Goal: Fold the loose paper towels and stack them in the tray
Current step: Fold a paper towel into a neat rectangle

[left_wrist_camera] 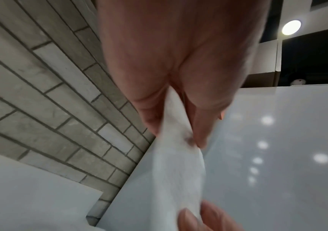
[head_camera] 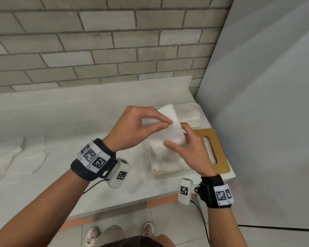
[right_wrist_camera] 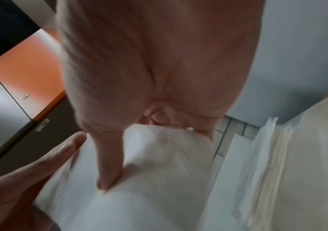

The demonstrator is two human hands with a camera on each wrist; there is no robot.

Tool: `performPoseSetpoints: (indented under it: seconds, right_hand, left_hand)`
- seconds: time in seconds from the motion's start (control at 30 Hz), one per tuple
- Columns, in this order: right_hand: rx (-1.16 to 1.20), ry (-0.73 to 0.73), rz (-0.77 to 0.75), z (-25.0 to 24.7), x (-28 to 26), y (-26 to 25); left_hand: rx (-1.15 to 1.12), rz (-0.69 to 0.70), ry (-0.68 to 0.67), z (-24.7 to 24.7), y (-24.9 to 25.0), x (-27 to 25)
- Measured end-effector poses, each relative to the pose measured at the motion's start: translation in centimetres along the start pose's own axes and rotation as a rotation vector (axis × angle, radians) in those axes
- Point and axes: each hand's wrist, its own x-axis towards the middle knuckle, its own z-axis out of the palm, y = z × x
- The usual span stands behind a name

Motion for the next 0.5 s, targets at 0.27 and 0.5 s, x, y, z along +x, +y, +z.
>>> performPoseSetpoints:
  seconds: [0.27, 0.5]
  right_hand:
    - [-0.237, 0.437, 0.255, -4.4, -1.2, 7.2]
    - [-0.851, 0.37, 0.211, -3.5, -1.2, 10.8]
  left_hand:
    - [0.124, -0.256, 0.124, 7.5, -6.8, -3.6]
    - [0.391, -0.356, -0.138, 12.7, -10.9, -4.2]
